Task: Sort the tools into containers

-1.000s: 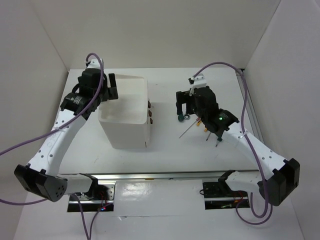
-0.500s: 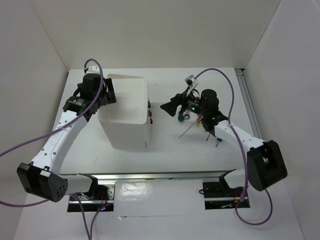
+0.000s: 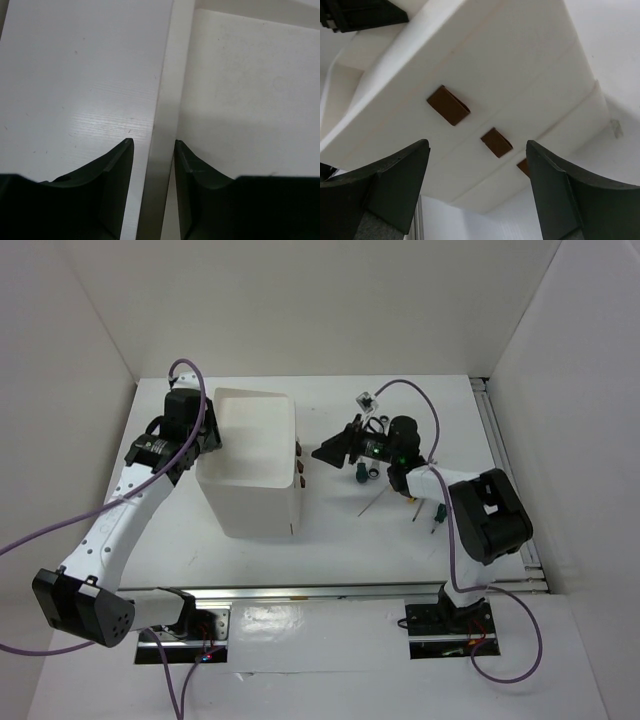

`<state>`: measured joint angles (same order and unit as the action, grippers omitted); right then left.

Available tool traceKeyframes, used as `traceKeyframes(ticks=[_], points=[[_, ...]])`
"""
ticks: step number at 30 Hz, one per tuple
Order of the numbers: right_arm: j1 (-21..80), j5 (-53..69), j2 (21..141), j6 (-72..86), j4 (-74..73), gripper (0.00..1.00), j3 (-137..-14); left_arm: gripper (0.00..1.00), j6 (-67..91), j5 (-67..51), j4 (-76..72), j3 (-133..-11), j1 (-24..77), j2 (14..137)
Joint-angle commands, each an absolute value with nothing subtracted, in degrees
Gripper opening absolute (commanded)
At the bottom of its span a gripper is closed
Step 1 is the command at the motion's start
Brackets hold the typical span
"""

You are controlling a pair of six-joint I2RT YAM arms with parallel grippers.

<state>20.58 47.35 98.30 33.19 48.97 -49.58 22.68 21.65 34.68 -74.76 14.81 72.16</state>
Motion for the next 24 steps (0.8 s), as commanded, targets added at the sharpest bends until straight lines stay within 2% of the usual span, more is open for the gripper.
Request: traceKeyframes(ticks=[1,7,12,15,16,19,22,24], points=[[22.2,49.4,99.5,33.4,57.0,0.86,-54.0,0.51,22.6,20.9,35.5,-74.3,15.0,71.0],[23.5,49.9,102.6,36.2,61.5,0.86,-54.6,0.51,22.6,20.9,35.5,-74.3,15.0,71.0],[23.5,51.0,107.7,41.2,68.4,0.75,-55.9,0.48,22.6,20.9,35.5,-74.3,15.6,71.0],[23.5,51.5,109.0,44.3,73.2,0.74,-55.9,0.48,22.6,20.9,35.5,-74.3,15.6,70.5],[24.0,51.5,109.5,44.3,74.0,0.69,-55.9,0.48,22.6,20.9,35.5,-74.3,15.6,70.5],[24.5,52.2,110.0,45.6,75.1,0.68,-56.7,0.42,22.1,20.9,35.5,-74.3,16.1,70.5],[25.0,52.2,110.0,45.6,75.6,0.68,-57.2,0.42,22.1,21.4,35.5,-74.3,16.1,70.0],[25.0,52.2,110.6,45.6,75.6,0.68,-57.2,0.33,22.1,21.4,35.5,-74.3,16.1,70.0]])
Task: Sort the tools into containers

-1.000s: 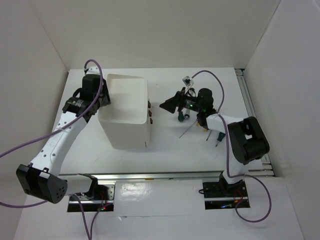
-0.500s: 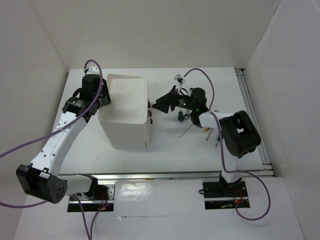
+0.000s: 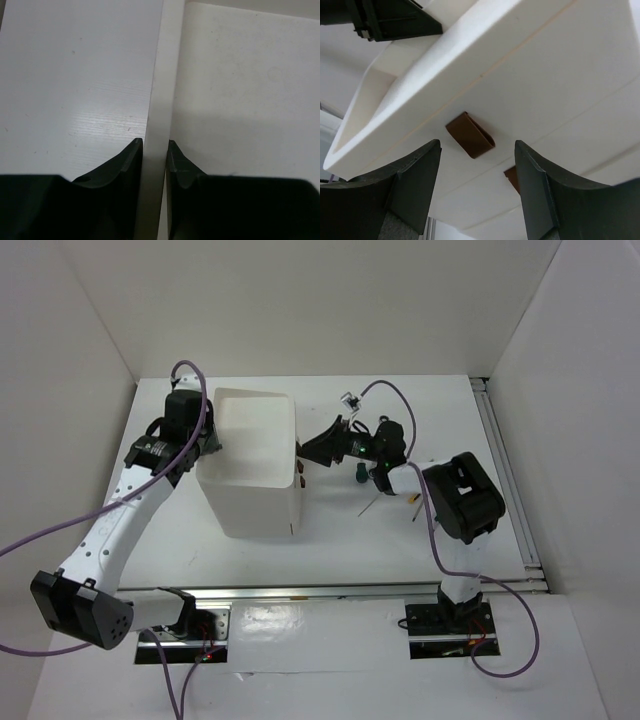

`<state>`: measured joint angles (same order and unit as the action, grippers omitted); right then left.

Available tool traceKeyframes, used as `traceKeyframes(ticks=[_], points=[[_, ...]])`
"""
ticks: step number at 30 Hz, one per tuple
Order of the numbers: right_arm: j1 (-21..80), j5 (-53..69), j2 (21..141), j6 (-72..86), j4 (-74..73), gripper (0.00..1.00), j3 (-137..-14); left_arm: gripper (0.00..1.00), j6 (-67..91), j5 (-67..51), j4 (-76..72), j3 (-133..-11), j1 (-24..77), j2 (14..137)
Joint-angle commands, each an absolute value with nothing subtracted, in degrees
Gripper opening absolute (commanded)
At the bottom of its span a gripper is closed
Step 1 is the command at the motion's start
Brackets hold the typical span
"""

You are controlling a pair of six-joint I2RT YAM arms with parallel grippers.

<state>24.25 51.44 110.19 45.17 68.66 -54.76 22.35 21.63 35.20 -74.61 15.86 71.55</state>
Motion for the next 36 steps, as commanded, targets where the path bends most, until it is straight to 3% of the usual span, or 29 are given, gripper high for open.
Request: traceKeyframes(ticks=[1,7,8,15,19,20,36], points=[[25.6,52.2,111.3,45.6,75.6,0.68,-57.7,0.33,22.1,21.4,35.5,-74.3,16.1,70.0],[25.6,52.2,112.4,46.7,76.8,0.68,-58.3,0.23,22.1,22.0,35.5,-73.7,16.1,69.4],[25.6,52.2,112.4,47.3,76.8,0.68,-58.8,0.16,22.1,22.0,35.5,-73.7,16.1,68.9],[26.1,52.2,113.6,49.9,81.2,0.68,-58.3,0.15,22.1,23.2,35.5,-73.7,16.1,68.9],[26.1,52.2,114.2,51.3,84.4,0.68,-58.3,0.07,21.5,24.9,35.5,-73.7,16.6,68.9],[26.1,52.2,114.2,51.9,85.2,0.68,-58.3,0.0,21.5,24.9,35.0,-73.2,16.6,68.4],[25.0,52.8,115.2,53.7,88.3,0.68,-59.3,0.0,20.2,26.2,33.2,-71.1,17.1,66.2]])
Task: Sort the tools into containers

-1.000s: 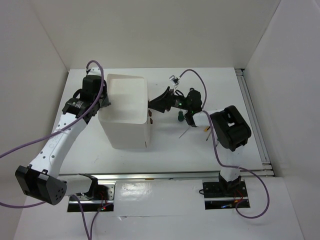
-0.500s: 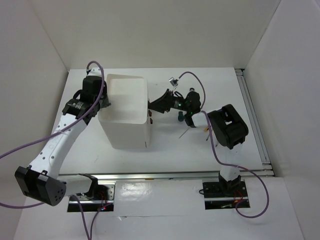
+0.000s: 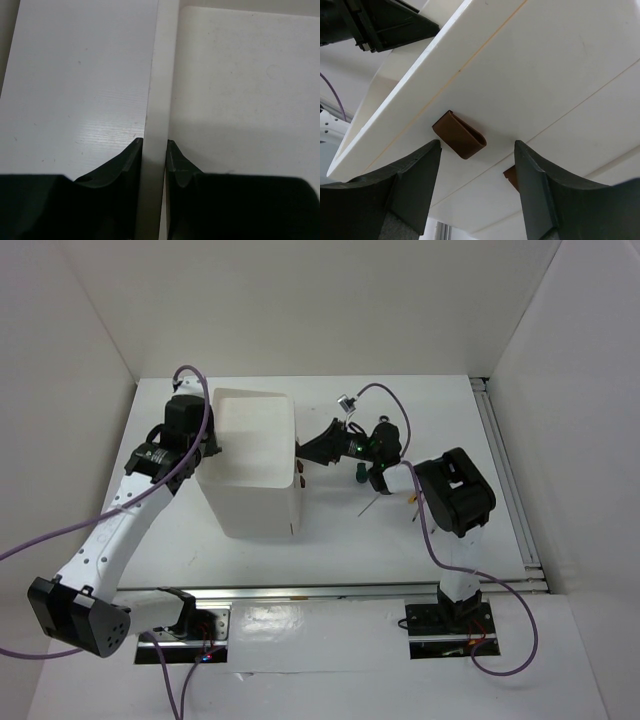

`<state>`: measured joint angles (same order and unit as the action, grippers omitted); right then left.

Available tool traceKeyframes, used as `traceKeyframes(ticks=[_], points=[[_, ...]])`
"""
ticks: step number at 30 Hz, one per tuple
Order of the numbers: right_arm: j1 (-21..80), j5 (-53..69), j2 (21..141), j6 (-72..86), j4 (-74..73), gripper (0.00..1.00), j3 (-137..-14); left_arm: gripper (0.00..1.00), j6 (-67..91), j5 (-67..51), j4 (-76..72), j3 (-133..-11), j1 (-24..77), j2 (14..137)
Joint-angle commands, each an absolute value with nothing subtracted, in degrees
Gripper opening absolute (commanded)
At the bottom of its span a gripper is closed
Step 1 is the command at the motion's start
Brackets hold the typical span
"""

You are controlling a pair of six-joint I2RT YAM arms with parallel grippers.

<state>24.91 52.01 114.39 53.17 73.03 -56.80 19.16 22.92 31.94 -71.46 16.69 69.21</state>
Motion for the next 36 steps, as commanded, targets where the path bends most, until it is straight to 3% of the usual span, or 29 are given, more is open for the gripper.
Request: traceKeyframes(ticks=[1,7,10,13,19,21,23,36], points=[[25.0,52.8,115.2,54.4,89.3,0.65,-59.3,0.0,20.2,26.2,33.2,-71.1,17.1,66.2],[23.9,53.3,115.2,56.3,90.6,0.6,-59.3,0.0,20.2,26.2,33.2,-70.0,17.1,66.2],[23.9,53.3,115.2,56.9,92.3,0.51,-59.3,0.0,20.2,26.2,32.7,-69.4,17.1,66.7],[23.9,53.3,115.2,58.0,92.8,0.48,-59.3,0.0,20.2,25.7,32.7,-69.4,17.1,67.2],[23.9,53.9,114.1,58.0,93.3,0.23,-58.6,0.0,20.2,25.7,32.7,-69.4,17.1,67.2],[23.4,53.9,113.6,57.5,92.8,0.08,-58.6,0.0,20.2,25.7,32.7,-69.4,17.1,67.2],[22.7,54.5,113.6,57.5,91.9,0.0,-58.6,0.0,20.2,25.7,32.7,-68.9,17.1,67.2],[11.6,55.5,107.1,57.0,92.8,0.0,-46.0,0.0,20.7,26.2,32.7,-68.9,17.1,67.2]])
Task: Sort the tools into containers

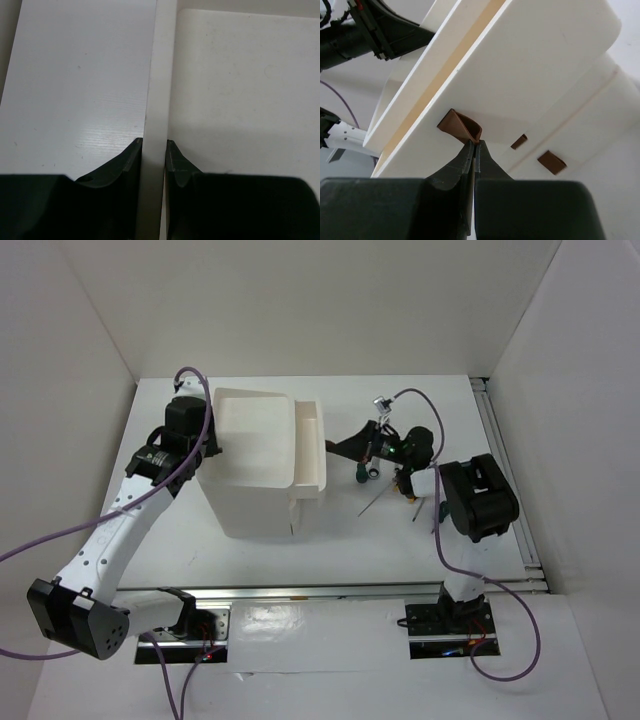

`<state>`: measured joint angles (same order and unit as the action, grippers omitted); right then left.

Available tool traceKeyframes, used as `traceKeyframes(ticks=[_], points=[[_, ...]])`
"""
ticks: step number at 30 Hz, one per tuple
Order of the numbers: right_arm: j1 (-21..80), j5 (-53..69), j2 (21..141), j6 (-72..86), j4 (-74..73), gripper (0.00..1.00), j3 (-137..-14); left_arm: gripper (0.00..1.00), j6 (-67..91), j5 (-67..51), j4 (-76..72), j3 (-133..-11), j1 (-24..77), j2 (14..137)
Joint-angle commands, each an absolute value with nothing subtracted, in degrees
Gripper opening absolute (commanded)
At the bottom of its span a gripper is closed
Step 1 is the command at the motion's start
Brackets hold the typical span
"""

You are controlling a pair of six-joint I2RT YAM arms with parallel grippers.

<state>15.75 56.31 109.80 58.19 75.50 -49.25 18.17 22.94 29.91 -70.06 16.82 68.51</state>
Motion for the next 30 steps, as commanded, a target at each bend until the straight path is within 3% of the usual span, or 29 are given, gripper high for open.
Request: traceKeyframes(ticks=[1,5,6,7,8,9,10,14,15,20,23,27,30], points=[[10.7,55.5,107.1,57.5,92.8,0.0,-45.4,0.0,20.7,26.2,32.7,-68.9,17.1,67.2],[5.4,55.5,102.3,57.4,91.3,0.01,-40.6,0.0,20.7,26.2,32.7,-68.4,17.1,67.2],[4.7,55.5,101.5,57.4,90.4,0.17,-40.6,0.0,20.7,26.2,32.7,-68.4,17.1,67.2],[4.0,55.5,100.6,56.5,87.8,0.54,-40.1,0.0,20.7,26.2,32.7,-68.4,17.1,66.7],[3.5,54.9,98.1,54.9,85.7,0.84,-40.1,0.0,20.7,26.2,32.7,-68.4,17.1,66.7],[2.5,53.8,96.7,53.2,82.7,0.95,-40.1,0.0,20.7,26.2,32.7,-68.4,17.1,66.7],[1.9,52.6,94.9,50.9,78.3,1.0,-40.1,0.0,20.7,26.2,32.7,-68.4,17.1,66.7],[1.2,36.1,85.2,33.3,36.0,1.0,-45.2,0.0,20.7,26.2,32.7,-67.9,17.7,66.1],[2.5,25.6,83.3,28.0,29.8,1.0,-48.8,0.0,20.7,26.2,32.7,-67.9,17.7,66.1],[6.1,-0.8,88.6,25.4,-11.9,1.0,-65.4,0.0,21.3,25.7,32.2,-67.3,17.7,65.6],[8.3,-7.8,93.3,26.5,-21.4,1.0,-70.0,0.0,21.3,25.7,32.2,-67.3,17.7,65.6],[12.3,-20.1,90.8,30.2,-23.8,0.97,-62.6,0.0,21.3,25.1,32.2,-66.8,17.7,66.1],[10.7,-17.2,90.2,29.6,-19.3,0.89,-57.9,0.0,21.3,24.6,32.2,-66.8,17.7,66.1]])
